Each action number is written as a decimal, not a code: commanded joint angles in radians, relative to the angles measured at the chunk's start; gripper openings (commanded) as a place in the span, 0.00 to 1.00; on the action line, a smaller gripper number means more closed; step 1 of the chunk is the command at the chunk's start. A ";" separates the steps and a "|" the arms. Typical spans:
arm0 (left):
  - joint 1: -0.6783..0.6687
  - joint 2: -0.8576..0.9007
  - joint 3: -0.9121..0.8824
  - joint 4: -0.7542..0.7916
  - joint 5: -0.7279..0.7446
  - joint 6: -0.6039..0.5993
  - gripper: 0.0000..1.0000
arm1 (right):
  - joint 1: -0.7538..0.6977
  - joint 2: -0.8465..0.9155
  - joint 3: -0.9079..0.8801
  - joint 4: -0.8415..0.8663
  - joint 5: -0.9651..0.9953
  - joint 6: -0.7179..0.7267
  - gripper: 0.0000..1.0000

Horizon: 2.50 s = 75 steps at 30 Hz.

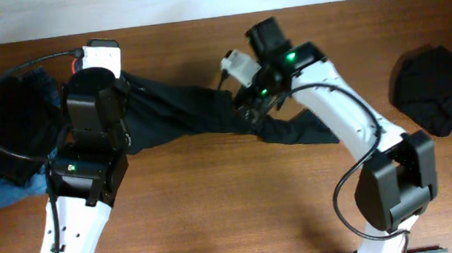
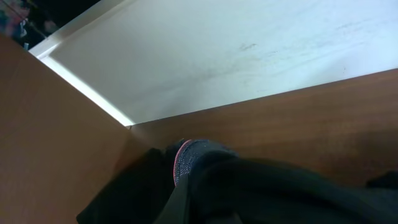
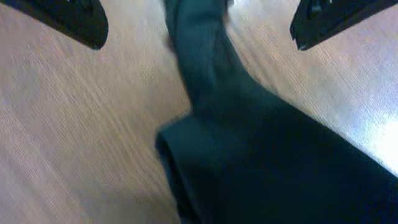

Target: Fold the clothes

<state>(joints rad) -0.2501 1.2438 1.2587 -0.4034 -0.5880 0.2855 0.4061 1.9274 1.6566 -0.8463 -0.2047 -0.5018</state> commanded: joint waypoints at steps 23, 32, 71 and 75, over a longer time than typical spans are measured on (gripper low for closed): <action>0.004 -0.013 0.016 0.006 -0.021 0.008 0.01 | 0.125 0.053 -0.125 0.157 0.014 0.055 1.00; 0.004 -0.013 0.016 0.006 -0.022 0.008 0.01 | 0.125 0.075 -0.122 0.222 0.209 0.183 0.04; -0.180 -0.419 0.135 0.029 -0.067 0.008 0.01 | -0.158 -0.630 0.482 -0.431 0.583 0.302 0.04; -0.180 -0.449 0.135 0.025 -0.082 0.008 0.00 | -0.158 -0.668 0.482 -0.431 0.583 0.301 0.04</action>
<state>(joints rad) -0.4366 0.8368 1.3693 -0.3847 -0.5838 0.2897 0.2634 1.3010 2.1246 -1.2774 0.3164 -0.2131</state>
